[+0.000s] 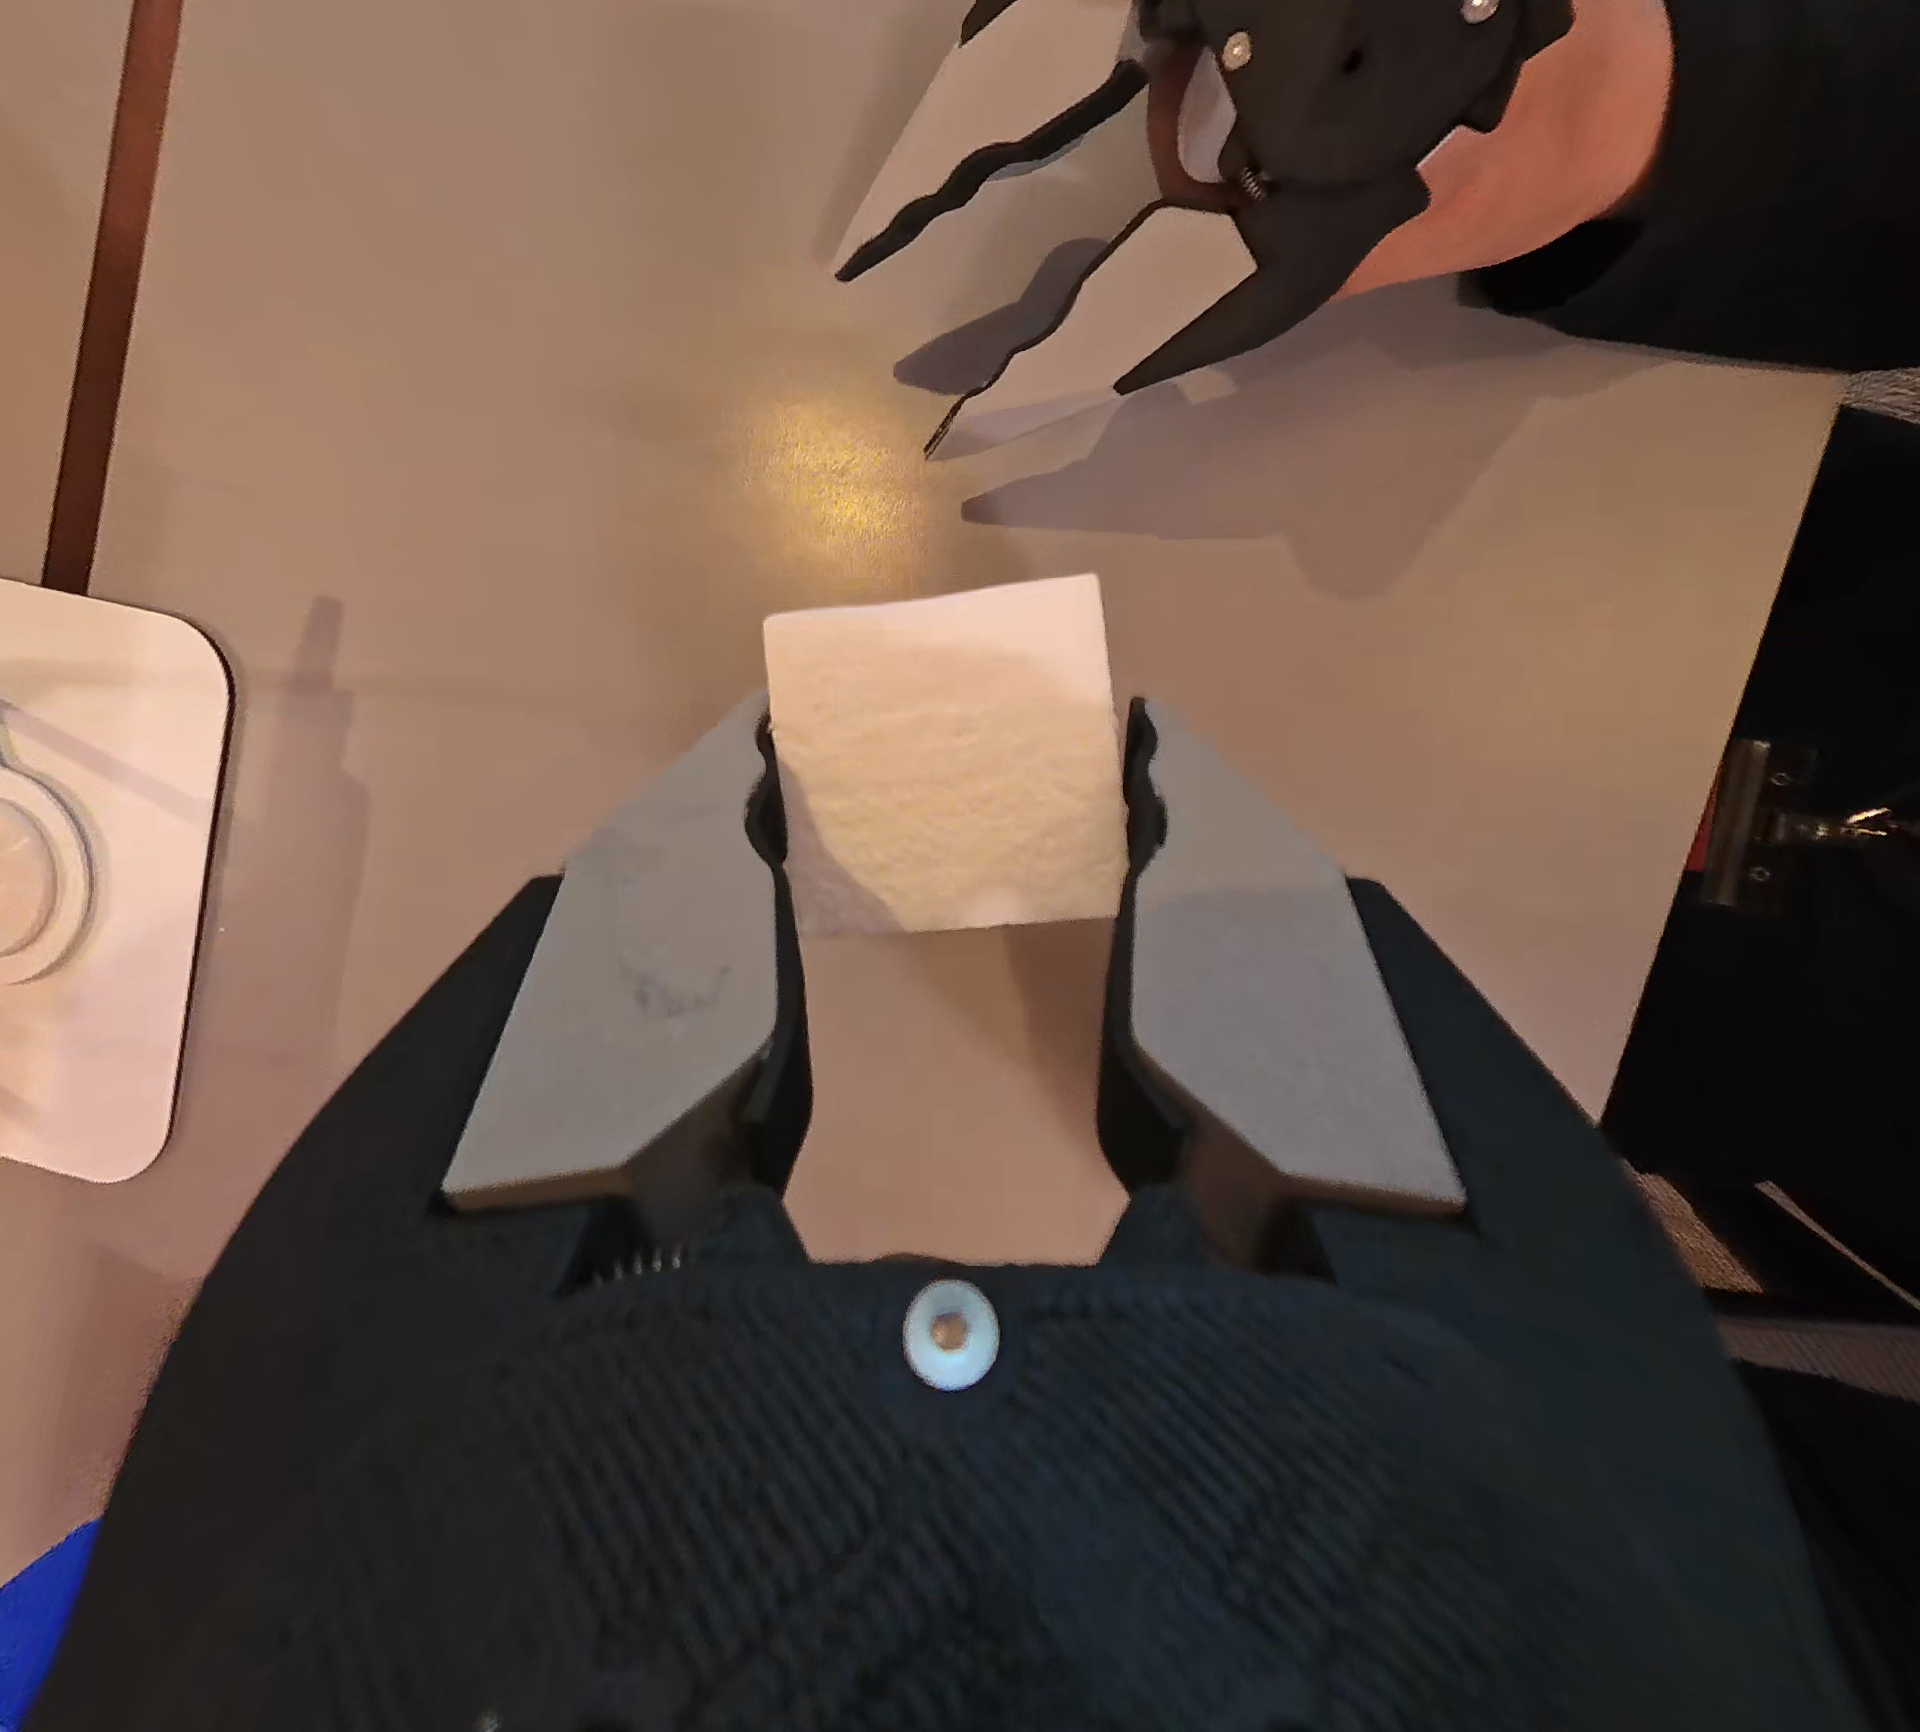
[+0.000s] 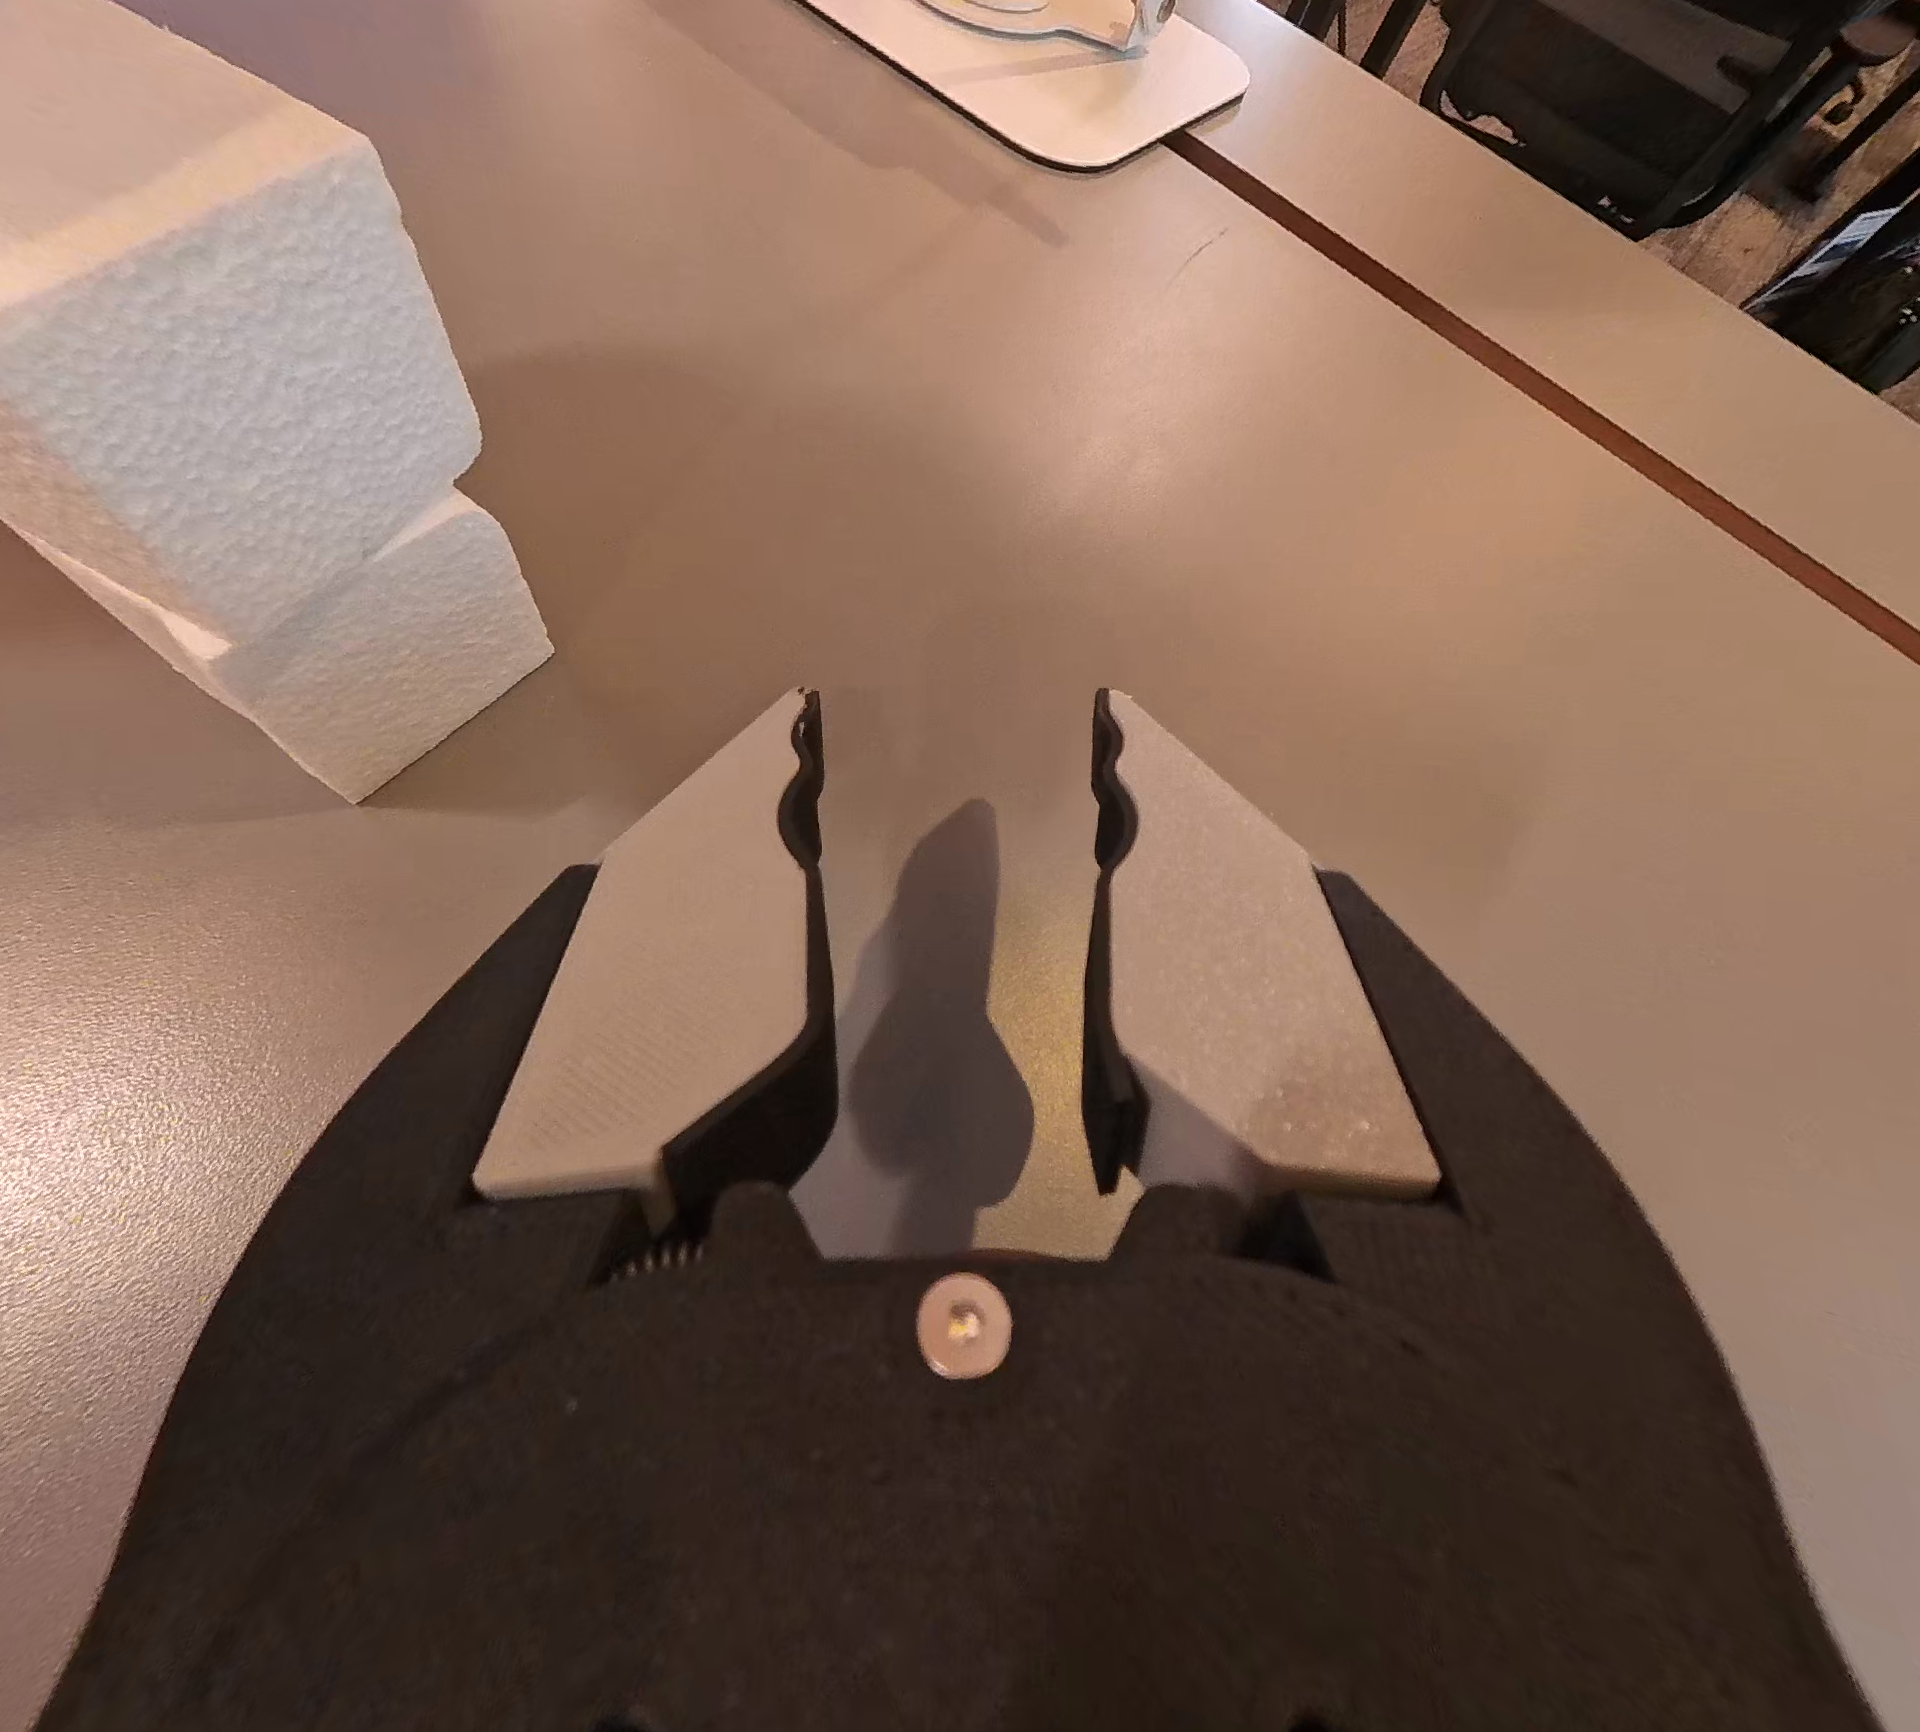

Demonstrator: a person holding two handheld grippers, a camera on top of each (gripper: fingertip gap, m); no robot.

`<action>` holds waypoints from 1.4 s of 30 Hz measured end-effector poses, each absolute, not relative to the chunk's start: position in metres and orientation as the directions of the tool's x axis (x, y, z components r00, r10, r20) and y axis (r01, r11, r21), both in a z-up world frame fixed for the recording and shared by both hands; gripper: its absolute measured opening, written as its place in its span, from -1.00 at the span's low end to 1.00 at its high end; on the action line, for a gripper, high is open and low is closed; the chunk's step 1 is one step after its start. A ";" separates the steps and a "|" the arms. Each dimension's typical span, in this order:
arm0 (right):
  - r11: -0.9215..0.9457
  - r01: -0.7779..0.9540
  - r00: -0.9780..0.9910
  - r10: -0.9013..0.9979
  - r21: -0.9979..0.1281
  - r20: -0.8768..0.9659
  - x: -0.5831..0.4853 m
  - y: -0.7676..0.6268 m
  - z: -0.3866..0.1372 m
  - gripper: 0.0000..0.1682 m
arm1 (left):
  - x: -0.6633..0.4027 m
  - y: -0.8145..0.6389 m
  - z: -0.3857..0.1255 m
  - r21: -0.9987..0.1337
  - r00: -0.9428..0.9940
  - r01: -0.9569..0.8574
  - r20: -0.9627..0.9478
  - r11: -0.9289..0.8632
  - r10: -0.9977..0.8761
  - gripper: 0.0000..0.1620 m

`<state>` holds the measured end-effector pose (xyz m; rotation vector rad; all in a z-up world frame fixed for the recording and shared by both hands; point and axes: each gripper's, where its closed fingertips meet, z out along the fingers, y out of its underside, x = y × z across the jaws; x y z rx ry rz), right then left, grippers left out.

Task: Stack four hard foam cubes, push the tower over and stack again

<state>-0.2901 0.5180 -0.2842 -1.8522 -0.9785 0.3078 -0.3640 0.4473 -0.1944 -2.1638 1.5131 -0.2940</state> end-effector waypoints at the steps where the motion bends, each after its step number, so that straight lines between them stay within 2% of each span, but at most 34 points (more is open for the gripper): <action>1: -0.195 0.492 0.642 0.739 -0.848 0.203 -0.290 0.518 -0.284 -0.41 | -0.365 0.447 -0.196 -0.495 0.365 -0.824 -0.090 -0.277 -0.926 -0.22; 14: -0.189 0.496 0.641 0.738 -0.847 0.211 -0.291 0.517 -0.284 -0.41 | -0.363 0.447 -0.205 -0.463 0.361 -0.841 -0.092 -0.281 -0.928 -0.22; 42: -0.190 0.494 0.641 0.738 -0.848 0.208 -0.291 0.517 -0.284 -0.41 | -0.363 0.447 -0.214 -0.466 0.340 -0.839 -0.046 -0.281 -0.939 -0.22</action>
